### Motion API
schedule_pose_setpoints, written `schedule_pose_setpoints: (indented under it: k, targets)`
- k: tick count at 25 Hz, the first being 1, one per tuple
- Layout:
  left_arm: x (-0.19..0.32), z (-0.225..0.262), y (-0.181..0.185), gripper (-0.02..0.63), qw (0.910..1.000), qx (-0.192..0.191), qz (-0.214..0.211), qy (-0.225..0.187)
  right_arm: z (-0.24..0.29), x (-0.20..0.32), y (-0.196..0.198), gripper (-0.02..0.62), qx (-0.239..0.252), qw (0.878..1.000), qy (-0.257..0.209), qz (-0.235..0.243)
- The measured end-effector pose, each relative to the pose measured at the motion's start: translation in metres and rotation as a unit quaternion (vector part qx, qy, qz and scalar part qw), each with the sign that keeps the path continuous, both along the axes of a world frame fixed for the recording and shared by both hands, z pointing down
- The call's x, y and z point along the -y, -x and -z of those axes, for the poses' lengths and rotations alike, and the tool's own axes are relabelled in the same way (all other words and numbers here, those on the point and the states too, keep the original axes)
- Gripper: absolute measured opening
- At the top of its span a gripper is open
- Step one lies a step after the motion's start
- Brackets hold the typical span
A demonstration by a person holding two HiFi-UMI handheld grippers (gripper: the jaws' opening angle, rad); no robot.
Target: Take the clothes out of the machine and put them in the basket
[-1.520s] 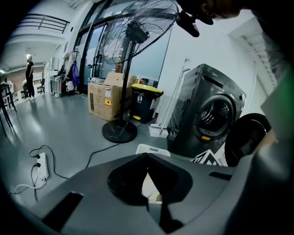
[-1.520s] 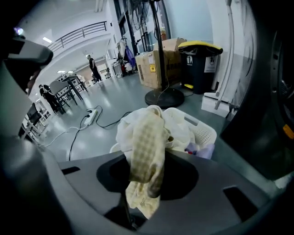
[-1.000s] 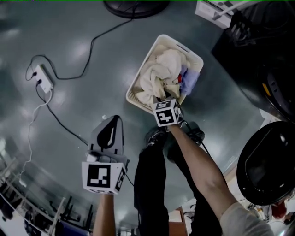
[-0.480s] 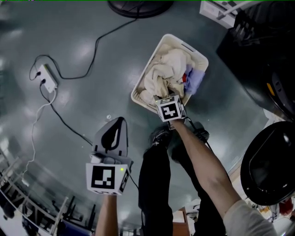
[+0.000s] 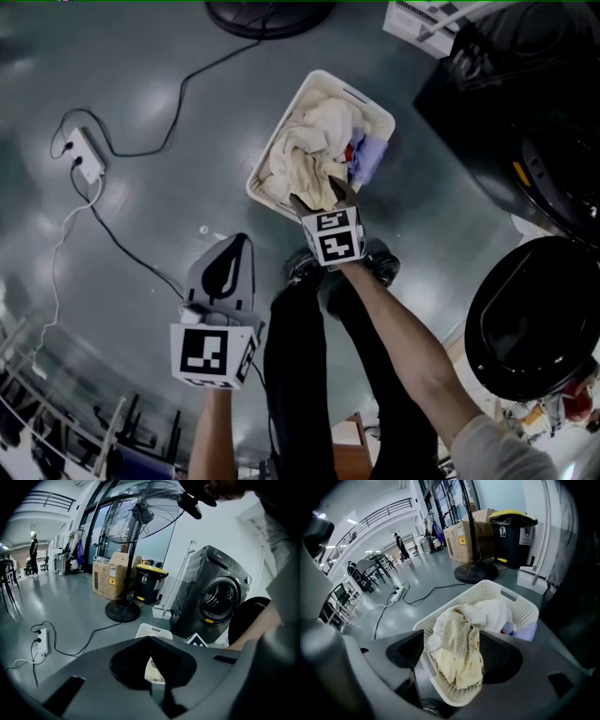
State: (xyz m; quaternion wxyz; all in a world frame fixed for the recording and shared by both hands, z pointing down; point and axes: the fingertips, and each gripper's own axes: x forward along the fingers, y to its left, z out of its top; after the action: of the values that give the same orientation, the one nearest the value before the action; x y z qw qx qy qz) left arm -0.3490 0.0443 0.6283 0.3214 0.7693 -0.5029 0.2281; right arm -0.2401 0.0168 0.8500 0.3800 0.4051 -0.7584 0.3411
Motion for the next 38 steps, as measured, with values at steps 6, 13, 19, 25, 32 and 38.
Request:
schedule_pose_setpoints:
  k: [6, 13, 19, 25, 32, 38]
  targets:
    - [-0.001, 0.029, -0.005, 0.018, 0.9997, -0.014, 0.011, -0.017, 0.059, -0.013, -0.015, 0.283, -0.011, 1.0, -0.027, 0.007]
    - [0.003, 0.056, -0.016, 0.018, 0.9995, -0.019, 0.006, -0.023, 0.125, -0.019, -0.033, 0.065, -0.017, 0.999, -0.047, -0.008]
    - [0.002, 0.072, -0.032, 0.018, 0.9997, -0.013, -0.013, -0.017, 0.177, -0.021, -0.039, 0.025, 0.025, 0.997, -0.065, -0.028]
    - [0.013, 0.092, -0.07, 0.018, 0.9979, -0.006, -0.062, -0.019, 0.226, -0.012, -0.08, 0.025, 0.053, 0.988, -0.097, -0.104]
    - [0.033, 0.124, -0.148, 0.018, 0.9905, -0.012, -0.133, -0.032, 0.276, -0.03, -0.2, 0.025, 0.03, 0.967, -0.127, -0.218]
    - [0.037, 0.146, -0.213, 0.018, 0.9807, -0.009, -0.193, -0.033, 0.309, -0.077, -0.325, 0.023, -0.01, 0.931, -0.138, -0.338]
